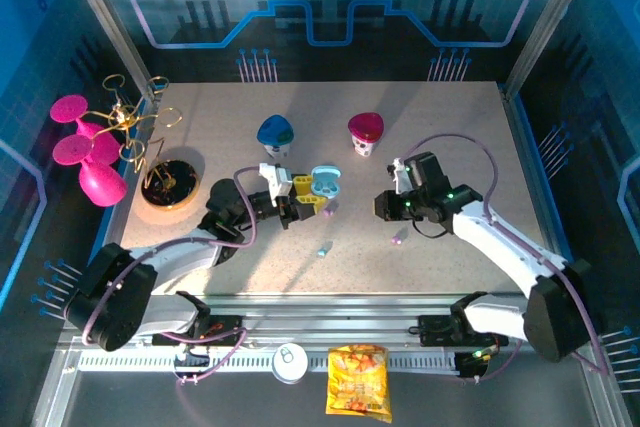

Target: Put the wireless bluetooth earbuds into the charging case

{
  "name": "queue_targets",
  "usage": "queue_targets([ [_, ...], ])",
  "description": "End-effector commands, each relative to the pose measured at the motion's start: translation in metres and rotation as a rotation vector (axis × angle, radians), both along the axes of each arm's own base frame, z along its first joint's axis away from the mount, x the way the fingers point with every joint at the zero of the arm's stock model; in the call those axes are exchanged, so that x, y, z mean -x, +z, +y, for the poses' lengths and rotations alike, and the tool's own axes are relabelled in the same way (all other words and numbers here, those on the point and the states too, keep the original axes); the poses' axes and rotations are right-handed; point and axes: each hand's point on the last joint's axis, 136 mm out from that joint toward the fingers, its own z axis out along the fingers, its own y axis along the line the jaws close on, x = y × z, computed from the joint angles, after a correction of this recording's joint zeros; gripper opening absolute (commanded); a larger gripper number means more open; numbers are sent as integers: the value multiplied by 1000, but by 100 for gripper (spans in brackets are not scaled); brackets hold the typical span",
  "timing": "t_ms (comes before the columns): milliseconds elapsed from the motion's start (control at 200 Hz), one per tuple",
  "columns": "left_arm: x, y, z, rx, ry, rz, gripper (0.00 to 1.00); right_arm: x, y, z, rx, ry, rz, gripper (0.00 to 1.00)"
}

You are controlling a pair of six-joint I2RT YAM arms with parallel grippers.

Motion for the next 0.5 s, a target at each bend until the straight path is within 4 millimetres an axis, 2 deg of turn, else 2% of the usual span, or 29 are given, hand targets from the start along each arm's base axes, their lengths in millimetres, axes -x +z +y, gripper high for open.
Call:
queue_targets([
  [0, -7, 14, 1, 40, 16, -44, 25, 7, 43, 25, -203, 98, -71, 12],
  [270, -12, 12, -6, 47, -14, -28, 24, 16, 124, 52, -464, 197, -240, 11],
  [390, -13, 12, -7, 52, -21, -25, 24, 19, 146, 64, -530, 240, -287, 11],
  [495, -12, 11, -8, 47, -28, -24, 24, 20, 155, 75, -556, 273, -306, 11],
])
